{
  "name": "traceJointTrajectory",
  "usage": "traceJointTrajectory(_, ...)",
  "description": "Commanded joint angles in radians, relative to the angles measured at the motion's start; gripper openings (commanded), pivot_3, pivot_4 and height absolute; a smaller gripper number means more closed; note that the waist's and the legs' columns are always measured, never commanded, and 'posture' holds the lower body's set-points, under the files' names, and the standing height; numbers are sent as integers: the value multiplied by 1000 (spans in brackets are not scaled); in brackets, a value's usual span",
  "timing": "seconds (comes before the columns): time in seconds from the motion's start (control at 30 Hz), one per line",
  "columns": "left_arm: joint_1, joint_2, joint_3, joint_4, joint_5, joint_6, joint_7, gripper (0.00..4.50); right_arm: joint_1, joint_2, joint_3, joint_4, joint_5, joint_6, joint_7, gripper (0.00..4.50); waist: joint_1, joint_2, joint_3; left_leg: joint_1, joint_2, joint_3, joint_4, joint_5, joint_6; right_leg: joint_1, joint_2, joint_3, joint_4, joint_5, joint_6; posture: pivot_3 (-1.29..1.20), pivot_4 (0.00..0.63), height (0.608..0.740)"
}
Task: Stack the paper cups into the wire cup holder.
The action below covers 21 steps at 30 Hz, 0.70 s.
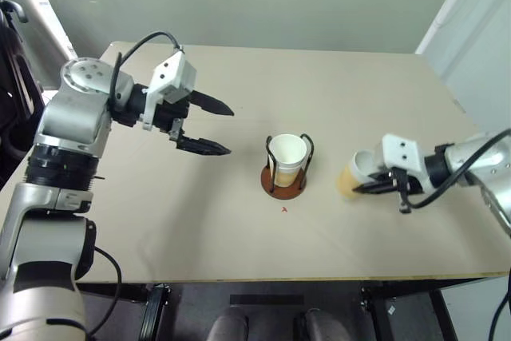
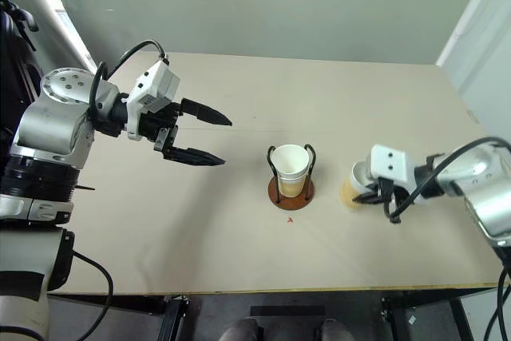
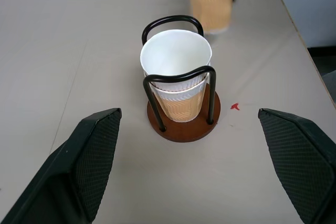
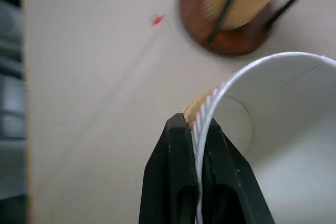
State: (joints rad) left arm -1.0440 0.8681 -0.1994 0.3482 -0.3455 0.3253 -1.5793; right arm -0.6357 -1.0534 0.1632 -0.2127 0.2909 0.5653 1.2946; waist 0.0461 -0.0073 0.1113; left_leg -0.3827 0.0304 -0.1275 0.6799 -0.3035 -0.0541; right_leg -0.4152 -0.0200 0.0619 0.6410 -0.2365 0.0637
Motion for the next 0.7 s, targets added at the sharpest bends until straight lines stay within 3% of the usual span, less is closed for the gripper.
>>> traceJointTrajectory(0.03,-3,12,36,-21,-1,-9,-33,4500,-92,18,-33,45,-1,-20,2,35,0,0,0,0,0,0,0,0,0,0,0,0,0,0,0,0,150,740)
traceJointTrajectory(0.37,4,2,32,-41,-3,8,-29,4500,-393,175,13,150,-7,-24,-2,35,-5,0,0,-1,0,-1,-2,0,0,-2,0,0,1,0,-1,0,150,740)
traceJointTrajectory(0.7,6,-5,28,-58,-3,24,-28,4500,-416,292,57,72,18,40,3,35,-5,0,0,-2,0,-1,-4,0,0,-3,0,-1,1,-1,-1,0,150,740)
